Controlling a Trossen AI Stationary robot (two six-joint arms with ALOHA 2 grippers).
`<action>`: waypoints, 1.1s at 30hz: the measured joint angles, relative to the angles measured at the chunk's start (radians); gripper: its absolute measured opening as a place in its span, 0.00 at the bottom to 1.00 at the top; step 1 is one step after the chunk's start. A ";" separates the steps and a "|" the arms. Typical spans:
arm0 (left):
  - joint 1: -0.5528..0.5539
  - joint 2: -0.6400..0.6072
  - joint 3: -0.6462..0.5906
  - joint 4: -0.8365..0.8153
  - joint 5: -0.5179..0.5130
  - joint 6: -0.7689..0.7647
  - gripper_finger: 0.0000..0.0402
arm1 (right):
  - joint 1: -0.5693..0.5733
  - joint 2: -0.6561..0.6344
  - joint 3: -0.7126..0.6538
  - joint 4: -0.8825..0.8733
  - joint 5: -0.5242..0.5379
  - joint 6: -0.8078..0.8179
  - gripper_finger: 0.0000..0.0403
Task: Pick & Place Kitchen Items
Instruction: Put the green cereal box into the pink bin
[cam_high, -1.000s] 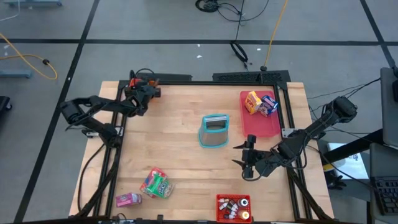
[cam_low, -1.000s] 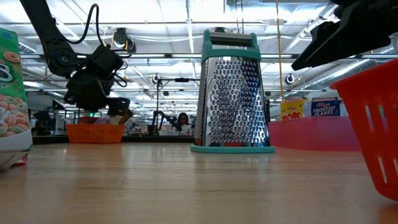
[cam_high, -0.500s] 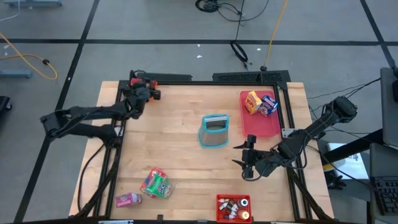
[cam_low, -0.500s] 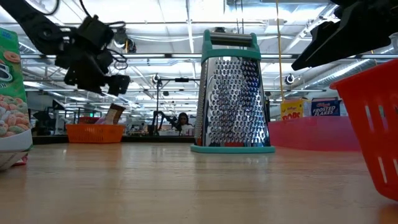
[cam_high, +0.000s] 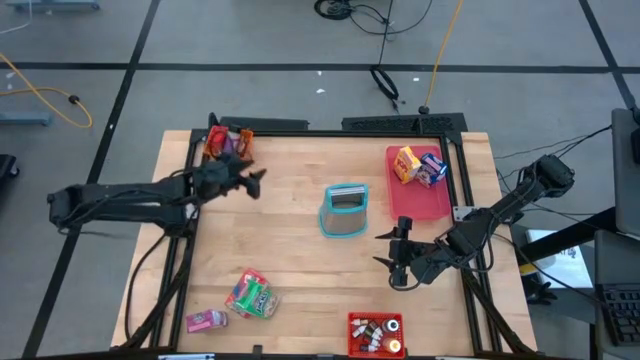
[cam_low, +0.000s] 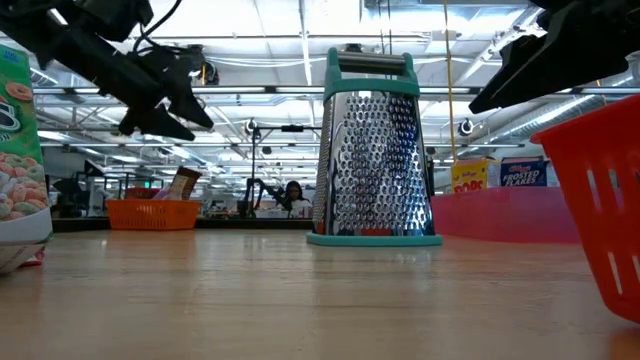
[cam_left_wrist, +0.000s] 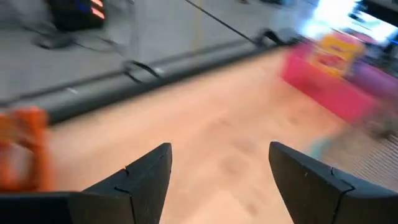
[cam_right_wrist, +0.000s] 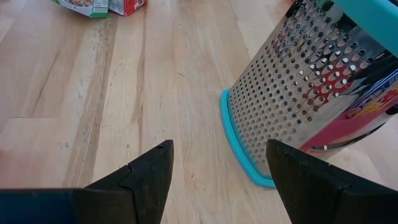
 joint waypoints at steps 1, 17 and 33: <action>-0.024 -0.001 0.000 -0.011 0.019 -0.015 0.67 | 0.000 0.000 0.000 0.000 0.000 0.001 0.62; -0.535 0.005 0.000 -0.064 -0.033 -0.312 0.67 | 0.000 0.000 0.000 0.000 0.000 0.013 0.62; -0.938 0.195 0.000 -0.038 -0.079 -0.824 0.52 | 0.000 0.000 0.000 0.001 -0.002 0.063 0.62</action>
